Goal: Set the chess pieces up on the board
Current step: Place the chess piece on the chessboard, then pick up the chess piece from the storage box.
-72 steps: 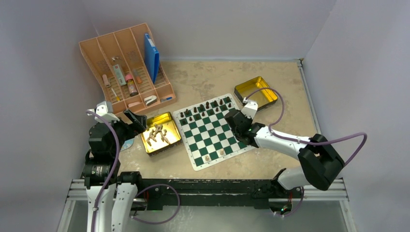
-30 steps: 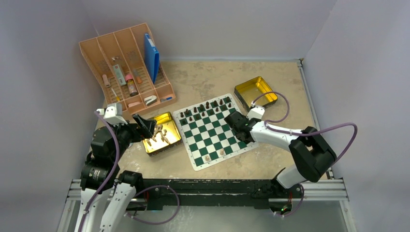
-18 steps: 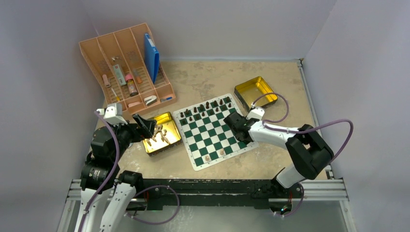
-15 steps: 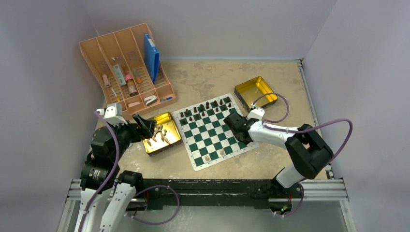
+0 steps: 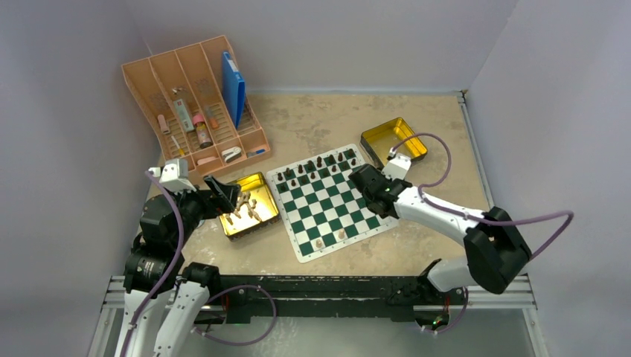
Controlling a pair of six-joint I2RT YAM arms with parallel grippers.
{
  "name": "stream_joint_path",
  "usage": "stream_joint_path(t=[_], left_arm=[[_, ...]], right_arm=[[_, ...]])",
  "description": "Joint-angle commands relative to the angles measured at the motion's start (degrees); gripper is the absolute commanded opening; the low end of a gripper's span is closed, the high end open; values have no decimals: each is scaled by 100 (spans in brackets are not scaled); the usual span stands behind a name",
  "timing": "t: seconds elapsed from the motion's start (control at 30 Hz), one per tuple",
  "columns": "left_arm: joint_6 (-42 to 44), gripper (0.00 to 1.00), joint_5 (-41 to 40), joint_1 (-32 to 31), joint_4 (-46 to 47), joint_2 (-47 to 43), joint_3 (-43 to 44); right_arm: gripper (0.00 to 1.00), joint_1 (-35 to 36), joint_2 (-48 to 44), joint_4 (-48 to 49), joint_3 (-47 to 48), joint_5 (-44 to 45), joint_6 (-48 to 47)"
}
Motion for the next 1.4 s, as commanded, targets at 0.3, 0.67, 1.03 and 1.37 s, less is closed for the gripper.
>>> stream_joint_path(t=[0.3,0.67,1.03,1.37], left_arm=[[30,89,-114,-13,103,273,63],[224,58,-120,-13,-55,2450,551],[534,44,-705,-13,55,5338,1522],[272,27,-1409,144,250,6319,1586]], right_arm=[[42,-16,-1272,2509,647,-2586,-2600],[39,53,-1290,2808,905,-3385,-3379],[37,53,-3074,3109,-134,-3218,-3420],[34,53,-3883,3108,-530,-3155,-3307]])
